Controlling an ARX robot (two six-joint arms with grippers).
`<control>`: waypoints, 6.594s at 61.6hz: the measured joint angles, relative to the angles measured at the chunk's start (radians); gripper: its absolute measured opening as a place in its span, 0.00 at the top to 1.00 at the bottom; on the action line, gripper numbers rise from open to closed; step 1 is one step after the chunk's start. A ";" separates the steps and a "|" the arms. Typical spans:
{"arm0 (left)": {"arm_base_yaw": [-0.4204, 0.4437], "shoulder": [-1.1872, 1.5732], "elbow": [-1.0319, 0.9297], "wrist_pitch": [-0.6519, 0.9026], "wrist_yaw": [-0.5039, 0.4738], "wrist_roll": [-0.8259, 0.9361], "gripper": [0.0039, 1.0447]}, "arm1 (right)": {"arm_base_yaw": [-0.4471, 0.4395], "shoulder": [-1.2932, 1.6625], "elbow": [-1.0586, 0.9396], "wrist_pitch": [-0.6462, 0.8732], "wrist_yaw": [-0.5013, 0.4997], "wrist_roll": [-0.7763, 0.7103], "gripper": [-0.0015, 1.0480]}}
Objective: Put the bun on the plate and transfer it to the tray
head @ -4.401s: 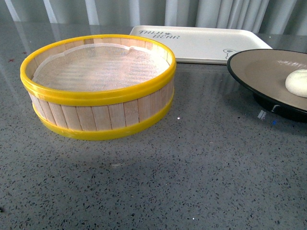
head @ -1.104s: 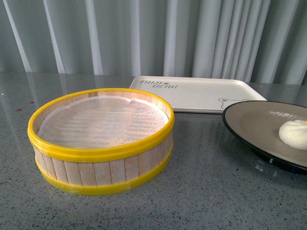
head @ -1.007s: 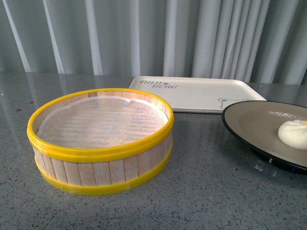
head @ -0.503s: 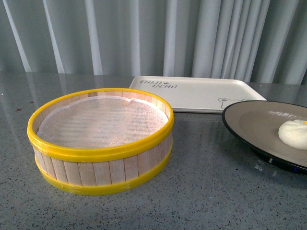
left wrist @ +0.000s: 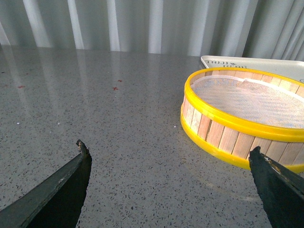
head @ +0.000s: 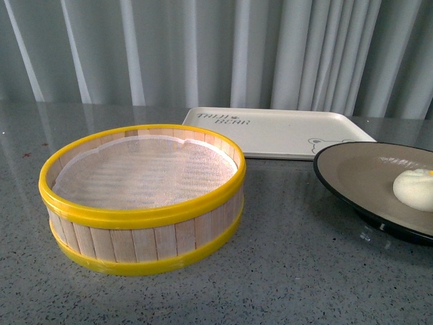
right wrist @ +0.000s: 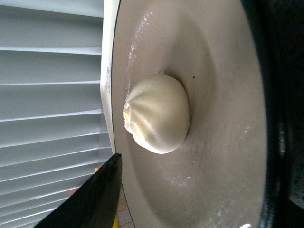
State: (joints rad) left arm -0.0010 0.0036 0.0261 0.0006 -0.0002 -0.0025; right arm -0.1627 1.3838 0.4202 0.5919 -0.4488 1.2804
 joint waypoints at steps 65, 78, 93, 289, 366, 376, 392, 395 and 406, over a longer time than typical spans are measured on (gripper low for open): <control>0.000 0.000 0.000 0.000 0.000 0.000 0.06 | 0.081 0.029 0.000 0.073 0.057 0.070 0.97; 0.000 0.000 0.000 0.000 0.000 0.000 0.06 | 0.093 0.119 0.174 -0.007 0.089 0.093 0.97; 0.000 0.000 0.000 0.000 0.000 0.000 0.06 | 0.120 0.328 0.529 -0.177 0.131 0.092 0.97; 0.000 0.000 0.000 0.000 0.000 0.000 0.06 | -0.055 -0.483 -0.069 -0.039 0.279 -1.174 0.26; 0.000 0.000 0.000 0.000 0.000 0.000 0.06 | 0.160 -1.077 -0.415 -0.282 0.448 -1.277 0.98; 0.000 0.000 0.000 0.000 0.000 0.000 0.06 | 0.160 -1.132 -0.415 -0.338 0.448 -1.277 0.98; 0.000 0.000 0.000 0.000 0.000 0.000 0.06 | 0.160 -1.202 -0.415 -0.407 0.448 -1.277 0.98; 0.000 0.000 0.000 0.000 0.000 0.000 0.06 | 0.160 -1.252 -0.414 -0.468 0.448 -1.277 0.98; 0.000 0.000 0.000 0.000 0.000 0.000 0.06 | 0.160 -1.379 -0.415 -0.590 0.448 -1.278 0.98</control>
State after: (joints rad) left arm -0.0010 0.0036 0.0261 0.0006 -0.0002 -0.0025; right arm -0.0029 0.0044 0.0055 0.0017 -0.0006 0.0025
